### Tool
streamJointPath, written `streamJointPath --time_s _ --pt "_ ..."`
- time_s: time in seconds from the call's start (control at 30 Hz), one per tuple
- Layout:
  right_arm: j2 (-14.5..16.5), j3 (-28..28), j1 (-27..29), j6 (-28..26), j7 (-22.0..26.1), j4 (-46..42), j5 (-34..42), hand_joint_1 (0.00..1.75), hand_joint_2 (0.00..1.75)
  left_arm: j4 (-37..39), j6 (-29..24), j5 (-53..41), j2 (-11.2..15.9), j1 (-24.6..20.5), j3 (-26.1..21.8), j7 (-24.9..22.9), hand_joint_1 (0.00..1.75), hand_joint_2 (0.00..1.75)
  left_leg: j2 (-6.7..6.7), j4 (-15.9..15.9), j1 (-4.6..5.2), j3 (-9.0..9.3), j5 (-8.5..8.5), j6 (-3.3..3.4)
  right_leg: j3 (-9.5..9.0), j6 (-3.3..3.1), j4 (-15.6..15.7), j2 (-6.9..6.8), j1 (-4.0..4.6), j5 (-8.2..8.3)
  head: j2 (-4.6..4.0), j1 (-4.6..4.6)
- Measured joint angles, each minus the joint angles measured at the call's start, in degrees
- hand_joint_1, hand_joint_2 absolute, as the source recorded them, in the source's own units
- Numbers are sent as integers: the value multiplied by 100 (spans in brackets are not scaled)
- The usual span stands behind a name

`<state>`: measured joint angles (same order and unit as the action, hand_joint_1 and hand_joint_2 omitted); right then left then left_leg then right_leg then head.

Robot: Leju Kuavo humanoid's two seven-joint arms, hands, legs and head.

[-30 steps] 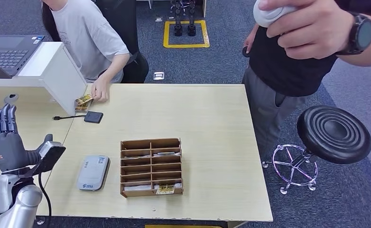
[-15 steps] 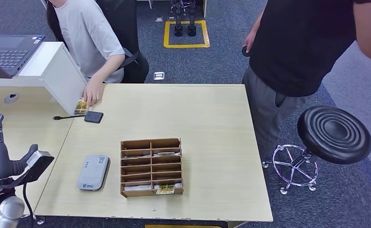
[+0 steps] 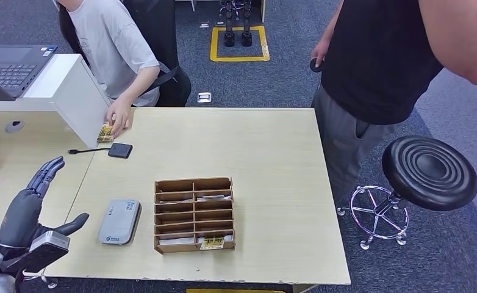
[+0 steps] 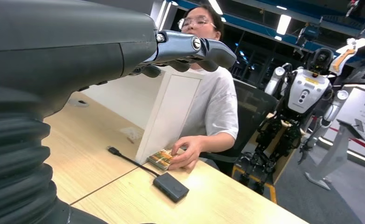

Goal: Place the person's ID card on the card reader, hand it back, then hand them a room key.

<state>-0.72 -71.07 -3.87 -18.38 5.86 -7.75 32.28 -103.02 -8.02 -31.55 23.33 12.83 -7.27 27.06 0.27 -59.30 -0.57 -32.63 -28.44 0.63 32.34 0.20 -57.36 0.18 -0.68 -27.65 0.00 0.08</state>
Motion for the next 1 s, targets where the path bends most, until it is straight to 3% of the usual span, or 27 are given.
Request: streamJointPath --time_s 0.6,0.73,1.0 --pt "-2 1 -1 2 -1 5 4 0 175 -257 167 -37 86 75 107 86 0 175 -1 0 -3 0 3 -5 0 -1 -1 -1 7 0 2 0" --pt "-2 1 -8 28 -28 8 6 0 175 -429 365 -616 120 14 675 89 0 175 -3 -1 -2 1 3 -4 -1 0 0 -4 6 1 1 1" --pt "-2 -1 -13 78 -111 19 3 0 175 -440 -400 -1930 -2 -531 2443 -624 0 175 -8 -5 0 0 3 -3 -2 0 1 -10 4 4 1 0"
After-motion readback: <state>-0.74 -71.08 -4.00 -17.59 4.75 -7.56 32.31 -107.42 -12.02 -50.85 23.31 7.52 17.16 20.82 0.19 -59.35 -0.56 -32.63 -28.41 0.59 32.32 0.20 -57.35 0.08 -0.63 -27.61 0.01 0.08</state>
